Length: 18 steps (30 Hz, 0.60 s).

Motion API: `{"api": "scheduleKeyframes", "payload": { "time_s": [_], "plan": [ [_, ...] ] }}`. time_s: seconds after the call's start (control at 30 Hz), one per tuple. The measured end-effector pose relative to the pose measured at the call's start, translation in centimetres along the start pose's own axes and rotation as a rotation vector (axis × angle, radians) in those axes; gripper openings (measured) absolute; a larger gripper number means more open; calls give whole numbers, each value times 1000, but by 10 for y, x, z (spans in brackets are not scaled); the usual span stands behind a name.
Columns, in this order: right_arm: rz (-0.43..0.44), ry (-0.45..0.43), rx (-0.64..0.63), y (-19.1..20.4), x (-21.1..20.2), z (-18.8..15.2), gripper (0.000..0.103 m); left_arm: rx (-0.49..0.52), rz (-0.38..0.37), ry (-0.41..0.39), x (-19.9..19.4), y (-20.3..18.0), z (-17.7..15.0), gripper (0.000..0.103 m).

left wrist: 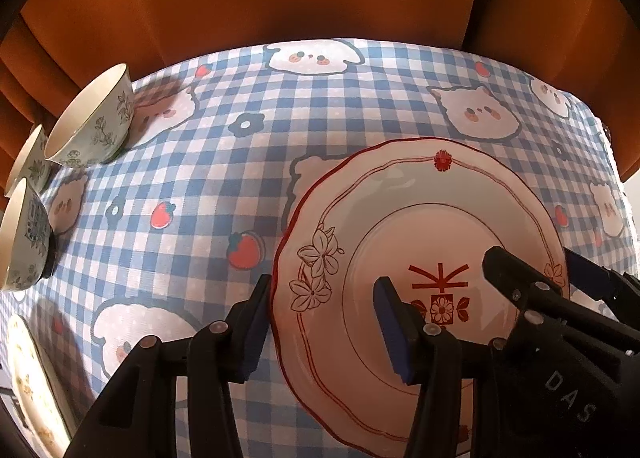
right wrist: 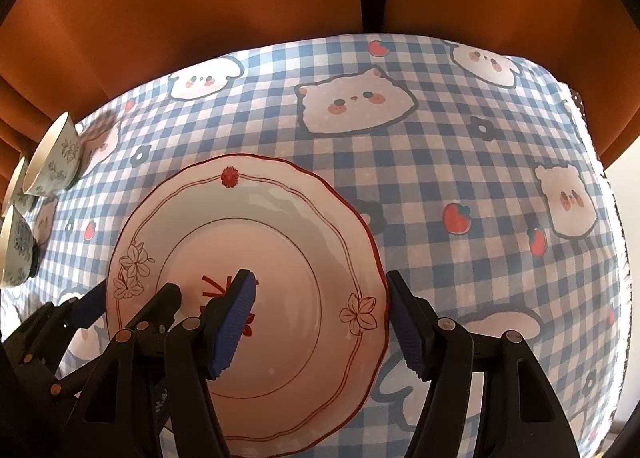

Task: Organize plates and bowls
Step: 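Lift the red-rimmed plate with both grippers and carry it toward the yellow plates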

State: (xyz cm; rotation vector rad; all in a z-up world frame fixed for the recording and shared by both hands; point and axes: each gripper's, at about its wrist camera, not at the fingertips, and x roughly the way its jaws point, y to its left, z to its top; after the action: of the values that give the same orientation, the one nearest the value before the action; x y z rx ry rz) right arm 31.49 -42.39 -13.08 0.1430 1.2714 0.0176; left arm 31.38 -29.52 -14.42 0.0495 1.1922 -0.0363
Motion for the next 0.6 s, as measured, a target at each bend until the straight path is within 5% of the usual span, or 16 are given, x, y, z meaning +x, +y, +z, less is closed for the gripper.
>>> {"api": "scheduleKeyframes", "payload": {
  "time_s": [0.1,0.2,0.6],
  "plan": [
    [-27,-13,-5,0,-2,-1,68,2,-4,-8,2,1,2,49],
    [-40,-2,-12,-4,4,5,51,-15,-9,-8,2,3,3,49],
    [-39,24,-26,-7,12,3,50,-43,27,-17,2,8,2,51]
  ]
}}
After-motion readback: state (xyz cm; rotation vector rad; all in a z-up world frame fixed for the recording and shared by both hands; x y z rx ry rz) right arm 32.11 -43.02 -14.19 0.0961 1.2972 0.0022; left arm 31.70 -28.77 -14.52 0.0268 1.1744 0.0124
